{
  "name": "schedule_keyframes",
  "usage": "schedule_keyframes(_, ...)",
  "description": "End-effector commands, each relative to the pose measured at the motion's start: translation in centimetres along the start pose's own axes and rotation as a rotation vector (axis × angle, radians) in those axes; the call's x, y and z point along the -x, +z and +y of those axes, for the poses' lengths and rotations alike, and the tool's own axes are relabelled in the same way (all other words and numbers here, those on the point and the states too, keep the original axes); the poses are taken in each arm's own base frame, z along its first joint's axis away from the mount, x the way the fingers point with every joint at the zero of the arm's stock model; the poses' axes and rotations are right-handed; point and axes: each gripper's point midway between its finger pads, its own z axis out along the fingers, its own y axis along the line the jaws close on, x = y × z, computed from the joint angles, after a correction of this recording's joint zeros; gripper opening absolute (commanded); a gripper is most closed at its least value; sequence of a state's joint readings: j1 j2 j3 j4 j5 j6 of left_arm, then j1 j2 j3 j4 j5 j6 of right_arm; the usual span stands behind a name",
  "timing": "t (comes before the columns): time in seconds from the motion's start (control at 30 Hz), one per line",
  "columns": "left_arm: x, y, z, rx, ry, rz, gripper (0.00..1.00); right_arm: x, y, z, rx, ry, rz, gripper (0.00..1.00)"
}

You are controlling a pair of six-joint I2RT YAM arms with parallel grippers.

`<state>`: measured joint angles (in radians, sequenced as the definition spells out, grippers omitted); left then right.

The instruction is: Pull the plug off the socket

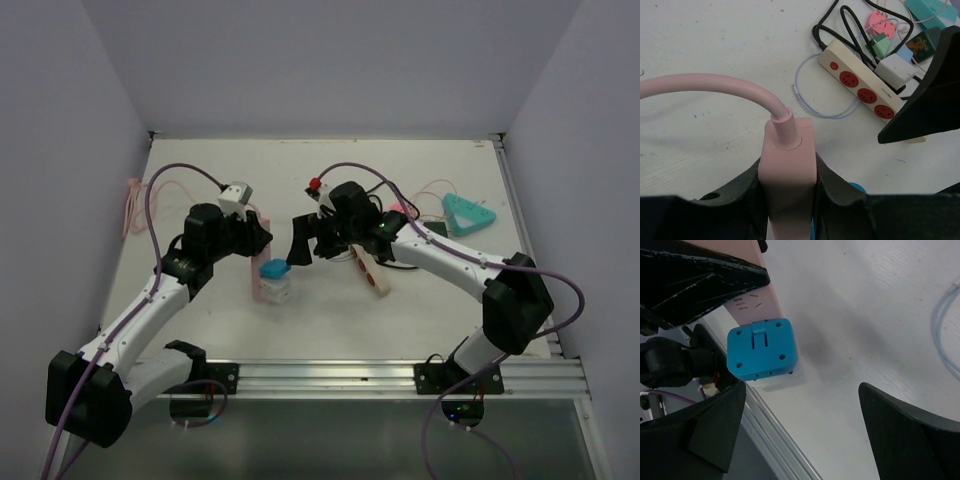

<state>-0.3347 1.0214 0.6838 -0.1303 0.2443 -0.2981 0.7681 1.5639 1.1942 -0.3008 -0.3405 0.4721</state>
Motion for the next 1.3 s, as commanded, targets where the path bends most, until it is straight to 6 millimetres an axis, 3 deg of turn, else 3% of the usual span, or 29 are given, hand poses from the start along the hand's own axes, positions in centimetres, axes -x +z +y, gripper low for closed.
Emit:
schedule_keyframes(0.0, 5.0, -0.9, -3.1, -0.113, 0.078, -0.159, 0.00, 1.3, 1.0, 3.0, 0.076, 0.010, -0.001, 0.99)
schedule_keyframes(0.27, 4.5, -0.8, -3.6, -0.124, 0.096, -0.150, 0.00, 1.1, 3.9, 5.6, 0.101, -0.026, 0.055, 0.99)
schedule_keyframes(0.43, 4.8, -0.8, -3.4, -0.112, 0.100, -0.160, 0.00, -0.7, 5.4, 6.0, 0.093, -0.039, 0.135, 0.99)
schedule_keyframes(0.6, 5.1, -0.9, -3.2, -0.092, 0.101, -0.171, 0.00, -2.6, 6.1, 4.8, 0.046, -0.035, 0.186, 0.97)
schedule_keyframes(0.8, 5.3, -0.8, -2.5, -0.052, 0.094, -0.181, 0.00, -3.7, 5.7, 3.7, 0.013, -0.036, 0.189, 0.86)
schedule_keyframes(0.9, 5.3, -0.7, -2.1, -0.034, 0.085, -0.181, 0.00, -3.8, 5.5, 3.6, 0.014, -0.035, 0.183, 0.75)
schedule_keyframes(1.1, 5.6, -0.6, -1.1, 0.030, 0.055, -0.192, 0.00, -3.5, 5.1, 3.6, 0.022, -0.047, 0.150, 0.33)
schedule_keyframes(1.13, 5.6, -0.6, -0.5, 0.064, 0.044, -0.192, 0.00, -3.5, 5.0, 3.7, 0.027, -0.053, 0.144, 0.20)
schedule_keyframes(1.23, 5.4, -0.6, 1.1, 0.151, 0.023, -0.186, 0.00, -3.4, 4.6, 3.8, 0.038, -0.077, 0.126, 0.01)
schedule_keyframes(1.27, 5.3, -0.5, 1.3, 0.160, 0.021, -0.182, 0.00, -3.3, 4.5, 3.9, 0.041, -0.084, 0.119, 0.00)
